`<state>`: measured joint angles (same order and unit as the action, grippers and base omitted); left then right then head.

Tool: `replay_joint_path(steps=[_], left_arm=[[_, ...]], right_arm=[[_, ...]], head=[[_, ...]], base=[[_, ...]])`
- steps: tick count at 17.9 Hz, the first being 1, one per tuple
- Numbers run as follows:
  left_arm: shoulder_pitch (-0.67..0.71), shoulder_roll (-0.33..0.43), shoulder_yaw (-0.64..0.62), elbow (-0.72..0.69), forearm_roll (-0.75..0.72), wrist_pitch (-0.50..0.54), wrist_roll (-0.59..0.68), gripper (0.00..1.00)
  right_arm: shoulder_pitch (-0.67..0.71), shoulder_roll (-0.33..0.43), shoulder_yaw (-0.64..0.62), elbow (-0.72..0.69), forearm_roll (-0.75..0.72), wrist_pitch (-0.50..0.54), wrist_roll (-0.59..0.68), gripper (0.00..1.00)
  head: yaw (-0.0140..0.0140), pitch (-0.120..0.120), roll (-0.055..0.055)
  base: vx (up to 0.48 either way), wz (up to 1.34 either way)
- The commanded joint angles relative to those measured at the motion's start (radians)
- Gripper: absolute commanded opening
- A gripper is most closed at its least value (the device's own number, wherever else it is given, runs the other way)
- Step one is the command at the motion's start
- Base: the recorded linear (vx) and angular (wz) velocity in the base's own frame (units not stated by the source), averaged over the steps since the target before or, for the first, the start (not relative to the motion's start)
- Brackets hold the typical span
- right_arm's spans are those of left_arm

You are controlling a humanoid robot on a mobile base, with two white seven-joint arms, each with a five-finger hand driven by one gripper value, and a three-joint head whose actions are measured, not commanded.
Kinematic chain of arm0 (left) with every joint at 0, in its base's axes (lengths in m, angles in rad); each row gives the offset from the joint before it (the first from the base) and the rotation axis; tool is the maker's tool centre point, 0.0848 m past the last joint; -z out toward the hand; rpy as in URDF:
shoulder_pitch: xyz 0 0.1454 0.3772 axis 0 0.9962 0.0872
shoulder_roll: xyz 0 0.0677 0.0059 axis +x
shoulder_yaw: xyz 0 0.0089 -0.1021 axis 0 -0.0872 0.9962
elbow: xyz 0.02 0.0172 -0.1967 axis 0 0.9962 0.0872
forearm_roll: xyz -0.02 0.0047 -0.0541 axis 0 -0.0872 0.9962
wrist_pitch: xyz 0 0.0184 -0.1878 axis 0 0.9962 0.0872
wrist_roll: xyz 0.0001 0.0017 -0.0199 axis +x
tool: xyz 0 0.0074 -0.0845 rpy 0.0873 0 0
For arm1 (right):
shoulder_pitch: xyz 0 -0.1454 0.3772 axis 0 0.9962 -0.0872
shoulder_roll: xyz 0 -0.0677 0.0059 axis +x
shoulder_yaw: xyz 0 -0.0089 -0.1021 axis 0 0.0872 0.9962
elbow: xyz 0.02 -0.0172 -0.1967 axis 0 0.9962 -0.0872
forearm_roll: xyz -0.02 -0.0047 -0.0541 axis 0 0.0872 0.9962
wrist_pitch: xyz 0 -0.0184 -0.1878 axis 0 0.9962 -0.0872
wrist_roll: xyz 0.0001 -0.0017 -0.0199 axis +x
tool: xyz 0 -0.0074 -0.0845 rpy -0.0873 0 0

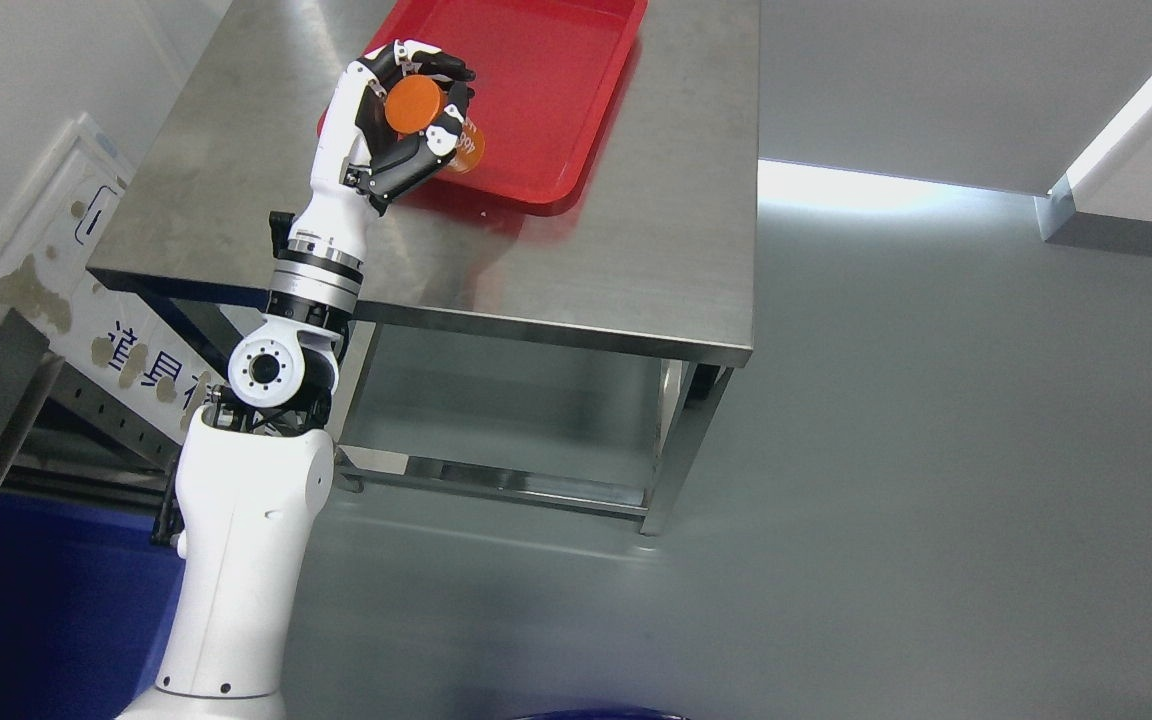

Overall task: Grab orange capacitor from left shelf to right desk
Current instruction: 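Lower the held capacitor into the red tray with the left hand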

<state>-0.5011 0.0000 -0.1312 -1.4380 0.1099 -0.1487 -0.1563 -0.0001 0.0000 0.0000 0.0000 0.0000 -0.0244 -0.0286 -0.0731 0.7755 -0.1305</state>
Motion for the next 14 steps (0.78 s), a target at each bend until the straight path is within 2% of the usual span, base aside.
replay_joint_path(steps=[1, 6, 14], left_arm=[[-0.128, 0.017, -0.014, 0.053, -0.006, 0.06, 0.0, 0.01], [-0.172, 0.017, -0.045, 0.077, -0.007, 0.09, 0.001, 0.01], [-0.278, 0.017, -0.047, 0.203, -0.007, 0.152, 0.001, 0.01]], right_arm=[[0.02, -0.017, -0.012, -0.017, 0.005, 0.0, -0.001, 1.0], [0.02, -0.017, -0.012, -0.017, 0.005, 0.0, -0.001, 1.0], [0.02, -0.017, -0.012, -0.017, 0.005, 0.0, -0.001, 1.0]], head=[[0.0, 0.0, 0.0], [0.0, 0.0, 0.0], [0.0, 0.0, 0.0]], base=[[0.257, 0.0], [0.209, -0.02], [0.048, -0.02]])
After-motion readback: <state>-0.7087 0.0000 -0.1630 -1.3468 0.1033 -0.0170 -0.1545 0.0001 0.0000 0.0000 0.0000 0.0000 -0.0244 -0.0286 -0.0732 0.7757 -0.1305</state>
